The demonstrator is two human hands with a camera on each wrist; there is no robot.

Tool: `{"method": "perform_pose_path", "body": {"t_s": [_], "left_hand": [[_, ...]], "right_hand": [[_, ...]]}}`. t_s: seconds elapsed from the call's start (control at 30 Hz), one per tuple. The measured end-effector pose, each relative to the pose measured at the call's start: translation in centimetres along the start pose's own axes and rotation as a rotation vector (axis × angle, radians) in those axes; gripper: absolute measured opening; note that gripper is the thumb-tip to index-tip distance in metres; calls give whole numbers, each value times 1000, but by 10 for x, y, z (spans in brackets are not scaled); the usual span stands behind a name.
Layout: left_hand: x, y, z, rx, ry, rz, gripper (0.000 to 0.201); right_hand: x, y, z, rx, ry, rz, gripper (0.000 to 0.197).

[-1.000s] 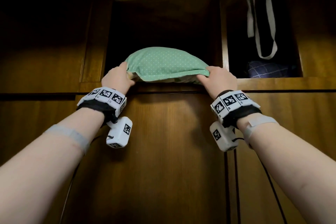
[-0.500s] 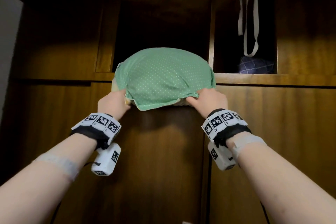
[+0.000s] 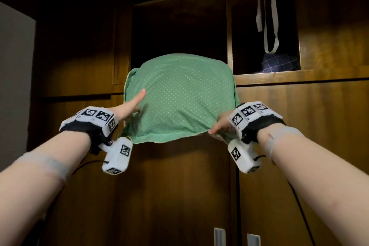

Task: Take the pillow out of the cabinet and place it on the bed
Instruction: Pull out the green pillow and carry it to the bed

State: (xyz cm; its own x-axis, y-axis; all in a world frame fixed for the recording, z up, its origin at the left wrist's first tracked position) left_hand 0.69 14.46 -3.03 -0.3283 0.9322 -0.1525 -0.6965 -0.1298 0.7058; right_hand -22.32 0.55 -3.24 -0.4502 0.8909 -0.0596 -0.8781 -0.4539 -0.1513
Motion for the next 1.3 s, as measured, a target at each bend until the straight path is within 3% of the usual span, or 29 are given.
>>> {"method": "perform_pose_path", "body": {"t_s": [0.03,0.07,0.1,0.17,0.23,0.3,0.37,0.43,0.5,0.53,0.6,0.63,0.73,0.83,0.9,1.0,1.13,1.2,1.27,1.3], "left_hand": [[-7,4,4,26,22,-3,95],[-16,7,7,29,39,4,92],[-28,8,12,45,73,27,96],[-49,14,24,89,187,55,122],[-67,24,36,62,299,68,116],[-79,32,52,-139,433,130,112],[-87,41,62,-258,475,107,121],[-102,44,60,-280,415,70,130],[-118,36,50,-288,340,85,130],[-125,27,45,-257,307,74,126],[-137,10,39,-209,245,5,119],[-140,4,39,-189,202,-41,116],[-127,-9,43,-47,10,-184,110],[-106,-22,39,-10,-103,-172,93],[-93,-30,30,-78,-119,-161,104],[-78,-48,15,-141,-138,-69,130],[-56,-56,3,-38,-108,-32,89],[-46,-51,11,146,38,-44,72],[-43,-49,29,340,210,-77,78],[-44,-51,36,422,235,-76,88]], "right_hand": [[2,-4,0,-149,-78,15,52],[4,-11,4,-222,-68,54,53],[3,-15,13,-317,24,96,50],[-6,-22,41,-512,345,106,48],[-20,-26,67,-648,548,143,40],[-29,-30,88,-847,597,177,30],[-25,-35,100,-847,559,173,35],[-27,-36,105,-813,521,171,40],[-30,-37,99,-816,530,103,14],[-40,-38,94,-903,558,59,30],[-48,-43,84,-1000,687,-72,85],[-53,-44,82,-1039,732,-108,96],[-55,-44,82,-1072,755,-107,106],[-58,-40,82,-1090,679,-111,111],[-51,-39,75,-1110,668,-36,104],[-40,-37,58,-1031,614,82,64],[-16,-43,43,-1153,743,212,32],[-4,-44,32,-1257,809,291,23],[7,-42,16,-1380,819,370,13],[13,-40,7,-1459,808,411,13]]}}
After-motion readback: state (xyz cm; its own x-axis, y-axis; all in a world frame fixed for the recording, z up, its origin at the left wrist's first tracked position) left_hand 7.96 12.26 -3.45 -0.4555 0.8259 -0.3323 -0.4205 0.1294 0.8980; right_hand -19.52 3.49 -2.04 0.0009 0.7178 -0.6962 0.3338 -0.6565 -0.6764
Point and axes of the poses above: each hand's wrist, its own x-axis away from the middle knuckle, its own z-axis out of the back of the hand, y = z × x, the point moved 2 cm from there along -x, towards the middle knuckle, and after that the axes turned 9 degrees about -y, right-handed, at the moved point
